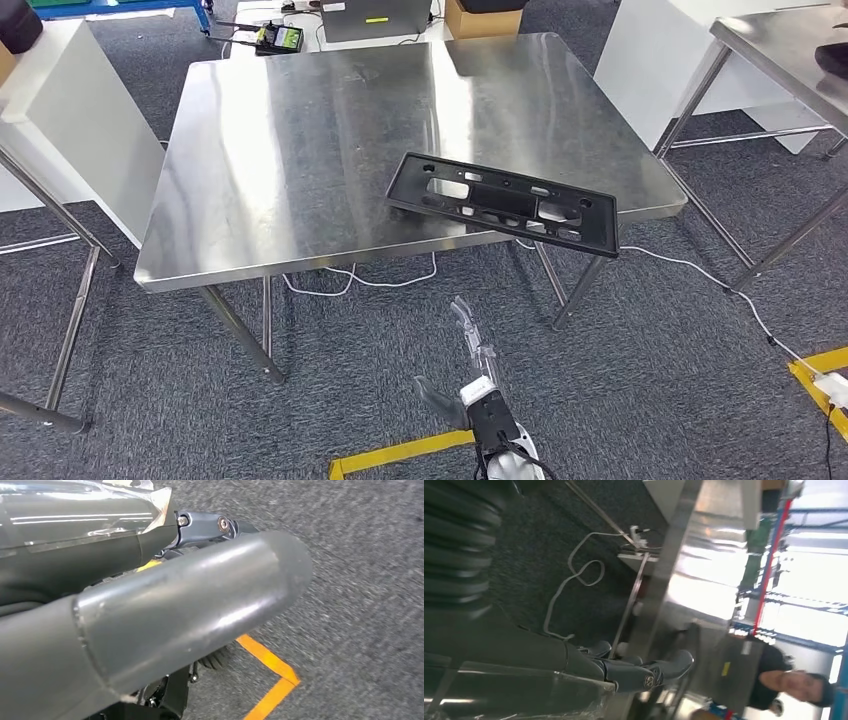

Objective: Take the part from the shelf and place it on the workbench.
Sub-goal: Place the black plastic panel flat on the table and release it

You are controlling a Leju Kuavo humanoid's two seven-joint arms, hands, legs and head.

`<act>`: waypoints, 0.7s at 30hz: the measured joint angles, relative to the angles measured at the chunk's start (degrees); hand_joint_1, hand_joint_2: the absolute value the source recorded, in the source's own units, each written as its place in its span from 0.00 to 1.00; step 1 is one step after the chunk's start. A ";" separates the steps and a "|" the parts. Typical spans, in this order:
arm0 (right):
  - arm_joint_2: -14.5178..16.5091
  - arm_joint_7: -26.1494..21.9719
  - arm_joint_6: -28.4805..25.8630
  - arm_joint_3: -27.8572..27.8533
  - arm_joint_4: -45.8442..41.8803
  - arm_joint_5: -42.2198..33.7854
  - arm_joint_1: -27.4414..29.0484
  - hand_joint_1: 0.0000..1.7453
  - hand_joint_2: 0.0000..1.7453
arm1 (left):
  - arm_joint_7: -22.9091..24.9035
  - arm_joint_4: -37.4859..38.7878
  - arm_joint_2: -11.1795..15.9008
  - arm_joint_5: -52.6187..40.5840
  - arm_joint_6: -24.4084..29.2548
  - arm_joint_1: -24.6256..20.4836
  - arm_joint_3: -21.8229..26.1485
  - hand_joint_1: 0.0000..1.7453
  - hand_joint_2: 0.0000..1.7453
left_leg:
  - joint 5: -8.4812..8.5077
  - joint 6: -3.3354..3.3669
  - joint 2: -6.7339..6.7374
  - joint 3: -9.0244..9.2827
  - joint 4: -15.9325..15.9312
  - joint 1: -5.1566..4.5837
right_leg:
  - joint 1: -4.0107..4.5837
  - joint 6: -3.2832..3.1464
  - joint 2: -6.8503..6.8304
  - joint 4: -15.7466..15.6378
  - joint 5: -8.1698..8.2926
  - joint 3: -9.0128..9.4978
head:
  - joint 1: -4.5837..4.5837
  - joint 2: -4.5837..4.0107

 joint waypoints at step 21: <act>-2.81 29.08 -13.01 -18.55 41.40 -5.63 -6.75 0.00 0.00 | 0.46 -0.31 0.41 -3.11 -0.81 0.03 -3.14 0.00 0.00 | 8.54 2.14 0.22 1.46 -7.95 0.51 | -0.56 4.93 0.37 13.52 -2.92 -3.55 | 0.62 0.01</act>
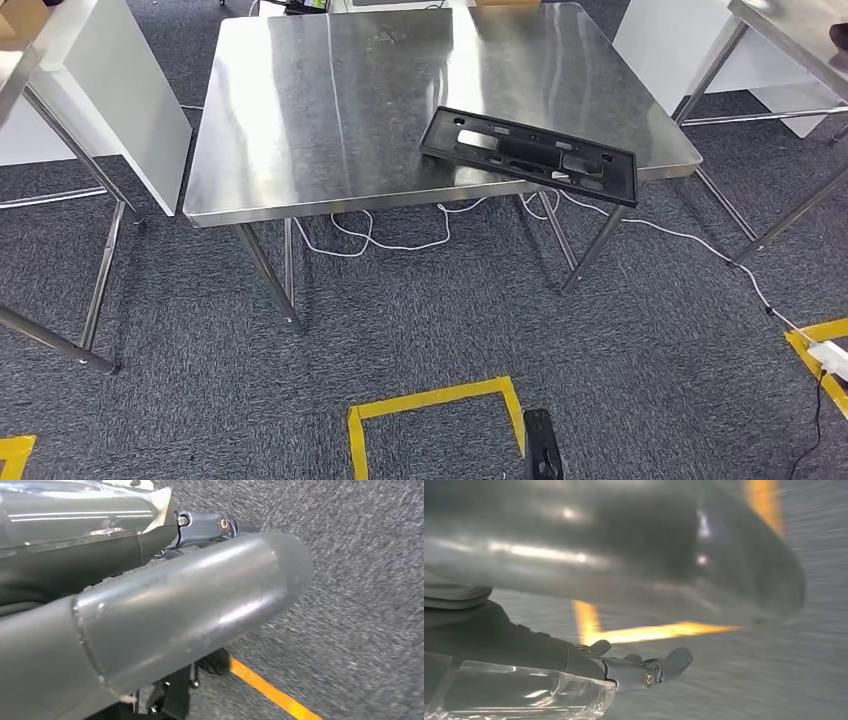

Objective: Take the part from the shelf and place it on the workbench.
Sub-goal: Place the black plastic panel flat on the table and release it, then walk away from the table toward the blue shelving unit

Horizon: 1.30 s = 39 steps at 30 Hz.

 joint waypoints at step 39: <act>-1.03 16.69 -1.81 -6.38 7.63 -4.49 6.13 0.00 0.00 | 1.45 -0.05 0.13 -5.54 -0.81 0.28 -5.39 0.00 0.00 | -4.39 -2.71 0.18 -1.94 3.97 0.42 | 0.03 -4.03 -0.48 -13.23 -0.44 6.37 | -0.40 -0.01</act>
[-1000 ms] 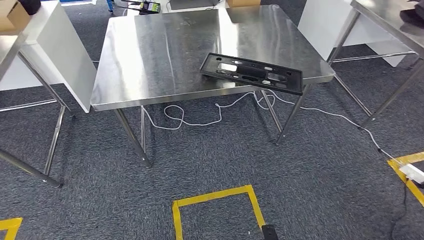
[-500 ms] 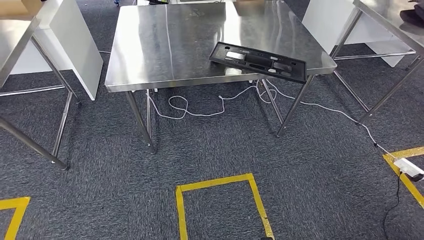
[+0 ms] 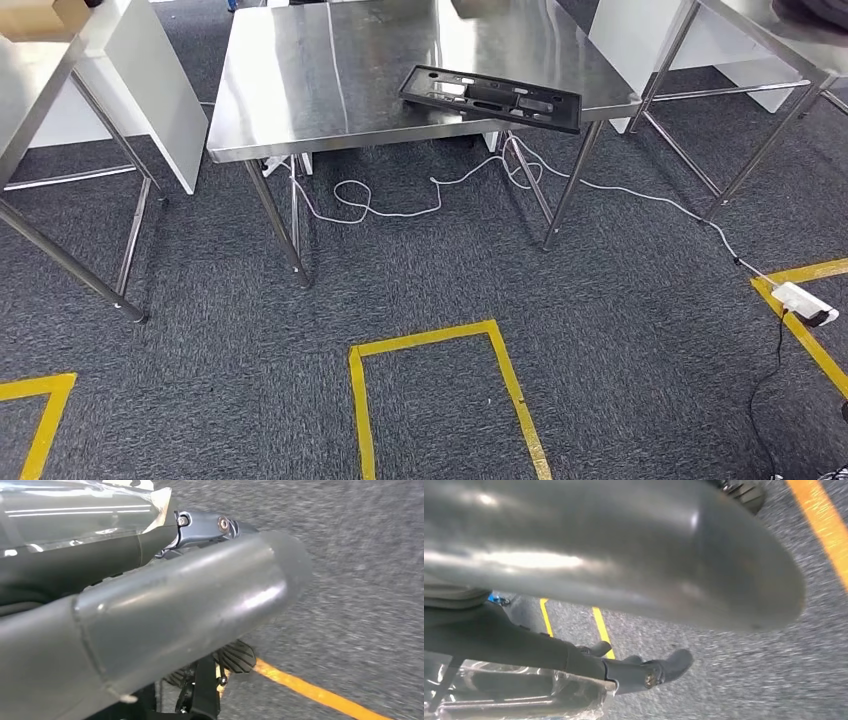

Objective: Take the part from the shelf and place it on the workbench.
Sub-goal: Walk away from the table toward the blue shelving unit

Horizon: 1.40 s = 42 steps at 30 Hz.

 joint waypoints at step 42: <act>0.22 -2.92 -1.57 -5.92 0.03 -3.64 0.65 0.00 0.00 | -0.49 0.01 0.87 -3.43 0.67 -0.14 -3.31 0.00 0.00 | 2.78 -0.01 0.11 7.36 -7.44 0.60 | 0.21 2.35 0.73 1.12 1.48 -3.34 | 0.34 0.01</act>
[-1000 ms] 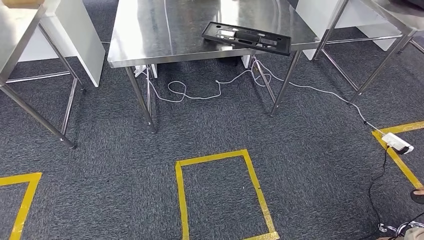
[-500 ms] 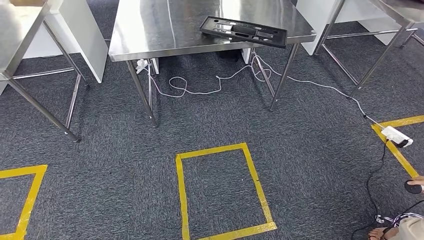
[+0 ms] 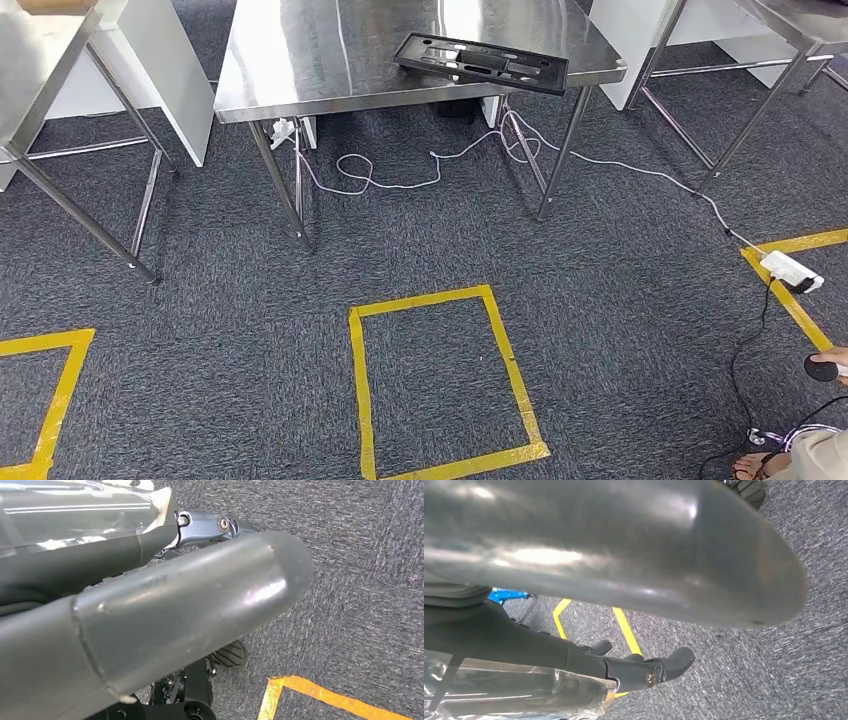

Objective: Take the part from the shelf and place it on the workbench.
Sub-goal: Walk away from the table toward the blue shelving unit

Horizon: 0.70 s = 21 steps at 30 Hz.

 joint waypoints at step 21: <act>0.17 -0.02 -0.07 -0.34 0.00 -0.07 0.01 0.00 0.00 | 0.07 0.00 0.09 -0.08 0.00 -0.01 -0.84 0.00 0.00 | -0.02 -0.07 0.00 -0.28 0.26 -0.48 | -0.40 -0.06 -0.06 -0.01 0.13 -0.13 | 0.02 -0.01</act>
